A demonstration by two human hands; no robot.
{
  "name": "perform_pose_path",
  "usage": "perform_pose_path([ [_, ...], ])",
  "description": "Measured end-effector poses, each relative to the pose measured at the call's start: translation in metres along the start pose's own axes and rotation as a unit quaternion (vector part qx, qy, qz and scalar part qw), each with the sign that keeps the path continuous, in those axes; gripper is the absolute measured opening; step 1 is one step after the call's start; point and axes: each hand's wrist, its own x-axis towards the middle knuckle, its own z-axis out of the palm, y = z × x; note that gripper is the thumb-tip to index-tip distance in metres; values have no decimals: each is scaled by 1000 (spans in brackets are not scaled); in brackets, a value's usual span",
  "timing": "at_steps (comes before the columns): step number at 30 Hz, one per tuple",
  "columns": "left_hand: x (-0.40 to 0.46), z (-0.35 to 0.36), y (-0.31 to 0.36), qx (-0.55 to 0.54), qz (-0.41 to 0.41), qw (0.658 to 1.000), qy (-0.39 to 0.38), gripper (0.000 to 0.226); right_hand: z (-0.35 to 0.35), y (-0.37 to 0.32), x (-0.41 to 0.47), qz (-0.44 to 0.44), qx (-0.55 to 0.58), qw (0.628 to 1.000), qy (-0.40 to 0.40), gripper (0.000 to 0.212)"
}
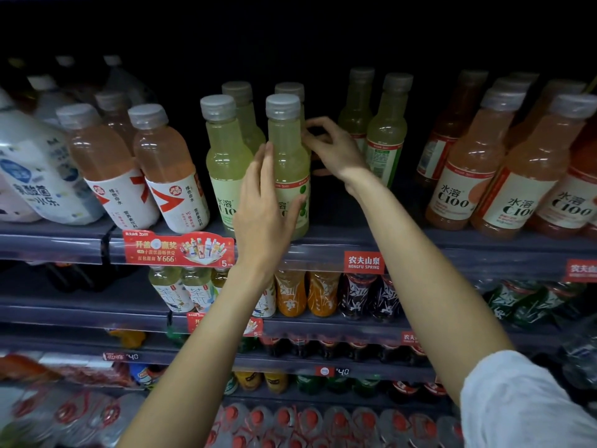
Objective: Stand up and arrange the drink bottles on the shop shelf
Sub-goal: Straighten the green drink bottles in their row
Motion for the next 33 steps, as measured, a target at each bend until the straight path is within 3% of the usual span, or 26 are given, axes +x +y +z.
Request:
perform_pose_path([
  [3, -1, 0, 0, -5, -1, 1000, 1, 73, -6, 6, -3, -51, -34, 995, 78, 29],
  [5, -1, 1, 1, -7, -2, 1000, 4, 71, -15, 14, -8, -104, -116, 976, 150, 26],
  [8, -2, 2, 0, -12, -1, 1000, 10, 69, -29, 35, -14, -177, -329, 899, 230, 26],
  [10, -3, 3, 0, -15, -1, 1000, 12, 69, -37, 52, -15, -201, -410, 845, 278, 24],
  [16, -3, 3, 0, -17, 0, 1000, 12, 68, -58, 78, -13, -169, -495, 802, 288, 26],
  [28, -5, 4, -1, 7, 3, 1000, 11, 70, -38, 51, 17, -33, -456, 854, 247, 46],
  [33, -4, 4, -2, 6, -3, 1000, 11, 70, -26, 58, 34, 25, -309, 917, 252, 62],
])
